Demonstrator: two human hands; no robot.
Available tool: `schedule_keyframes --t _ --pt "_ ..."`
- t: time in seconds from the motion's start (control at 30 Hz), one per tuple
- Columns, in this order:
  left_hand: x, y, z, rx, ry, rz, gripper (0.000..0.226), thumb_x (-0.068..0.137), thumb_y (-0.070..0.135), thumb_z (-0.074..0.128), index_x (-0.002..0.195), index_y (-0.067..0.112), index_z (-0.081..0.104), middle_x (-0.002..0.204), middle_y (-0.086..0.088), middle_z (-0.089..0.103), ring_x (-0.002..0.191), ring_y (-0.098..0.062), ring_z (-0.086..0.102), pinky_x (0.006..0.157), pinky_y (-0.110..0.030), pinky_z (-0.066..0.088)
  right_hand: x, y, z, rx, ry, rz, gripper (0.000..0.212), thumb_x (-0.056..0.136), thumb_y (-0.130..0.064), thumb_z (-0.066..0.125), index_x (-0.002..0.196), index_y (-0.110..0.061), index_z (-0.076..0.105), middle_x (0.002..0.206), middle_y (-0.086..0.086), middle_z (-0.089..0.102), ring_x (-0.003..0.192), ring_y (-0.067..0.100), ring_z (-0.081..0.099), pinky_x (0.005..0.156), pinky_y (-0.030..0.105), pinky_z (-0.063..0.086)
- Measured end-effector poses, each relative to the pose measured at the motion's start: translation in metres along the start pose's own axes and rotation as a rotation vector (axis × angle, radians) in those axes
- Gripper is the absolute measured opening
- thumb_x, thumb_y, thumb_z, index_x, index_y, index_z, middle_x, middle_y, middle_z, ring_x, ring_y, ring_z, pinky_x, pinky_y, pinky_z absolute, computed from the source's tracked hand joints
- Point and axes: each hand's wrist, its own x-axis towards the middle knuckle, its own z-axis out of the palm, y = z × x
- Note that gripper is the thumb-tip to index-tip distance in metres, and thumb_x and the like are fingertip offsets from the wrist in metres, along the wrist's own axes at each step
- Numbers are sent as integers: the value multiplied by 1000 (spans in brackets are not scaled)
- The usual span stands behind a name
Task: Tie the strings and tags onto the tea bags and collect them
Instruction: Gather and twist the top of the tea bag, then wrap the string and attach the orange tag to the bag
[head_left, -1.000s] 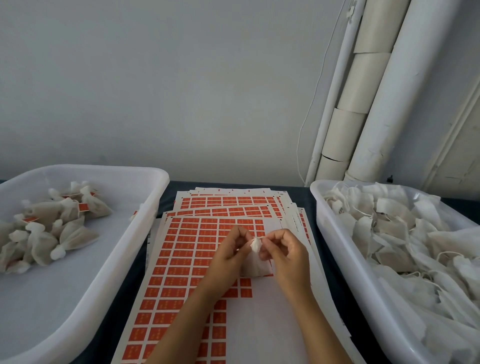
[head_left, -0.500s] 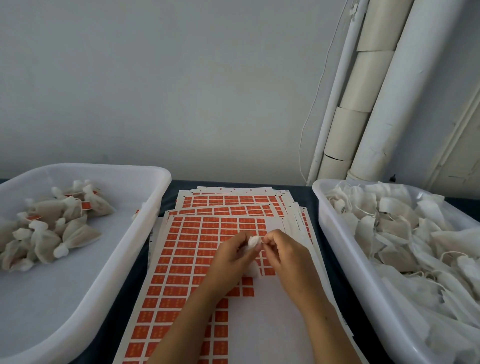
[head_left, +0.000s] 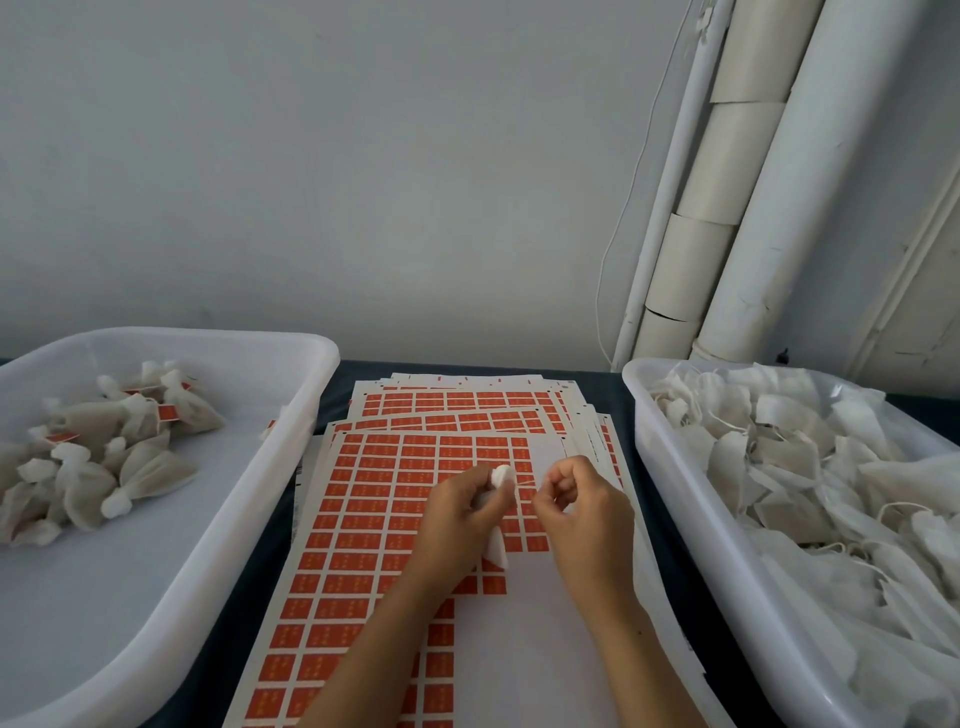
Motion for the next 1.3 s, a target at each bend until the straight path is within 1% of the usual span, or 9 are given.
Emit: schedule_keyframes --t 0.13,0.23,0.33,0.43,0.53,0.77,1.03,1.17,1.3 --pt "-1 0 0 -36 -22 -15 28 94 20 53 71 6 60 59 -2 54 54 -12 49 56 -23 46 1 -1 1 67 32 43 16 80 -22 71 81 -23 55 82 -14 60 63 -1 58 53 -1 40" --pt "-2 -1 0 -30 -23 -24 28 94 22 52 69 11 58 57 2 53 52 -8 46 54 -20 43 3 1 2 102 17 48 15 80 -22 70 80 -25 55 75 -23 55 62 -2 59 57 -3 42" --pt "0 -7 -10 62 43 -40 29 94 22 53 65 18 57 52 7 49 49 -6 43 50 -18 40 8 5 -1 75 -236 31 8 85 -28 65 84 -29 57 77 -23 58 67 -6 60 61 1 46" --pt "3 -14 -22 39 99 -85 26 94 21 53 71 11 60 56 -3 54 51 -10 46 51 -17 41 14 10 -9 -153 -538 -48 9 87 -34 62 94 -28 61 98 -15 64 76 -2 59 68 2 40" --pt "4 -19 -21 24 59 -134 29 95 23 52 68 14 58 57 -2 56 52 -12 49 54 -18 43 16 16 -19 -362 -632 -100 24 88 -36 59 108 -23 61 113 -10 60 94 6 60 84 11 38" --pt "5 -26 -17 32 4 -203 32 96 30 50 73 11 61 69 -11 62 57 -10 55 55 -10 46 4 25 -32 -472 -618 -340 30 93 -37 51 120 -25 58 124 -11 57 108 3 55 98 10 32" --pt "4 -28 -15 63 -4 -198 33 95 33 50 66 20 56 57 5 54 52 -5 50 51 -5 41 -2 30 -29 -505 -563 -498 35 91 -37 56 121 -20 60 125 -6 61 110 9 60 102 18 36" --pt "5 -26 -16 71 -14 -191 32 95 32 50 65 23 56 57 7 55 54 -6 51 54 -11 44 -4 29 -29 -527 -456 -572 32 67 -27 82 94 -13 73 93 -1 73 77 12 71 78 26 55" --pt "5 -28 -15 76 -13 -188 31 95 32 50 65 23 56 57 6 54 55 -8 51 56 -16 44 -8 31 -27 -522 -359 -626 37 52 -29 90 82 -16 74 79 -5 73 64 8 69 66 21 56"
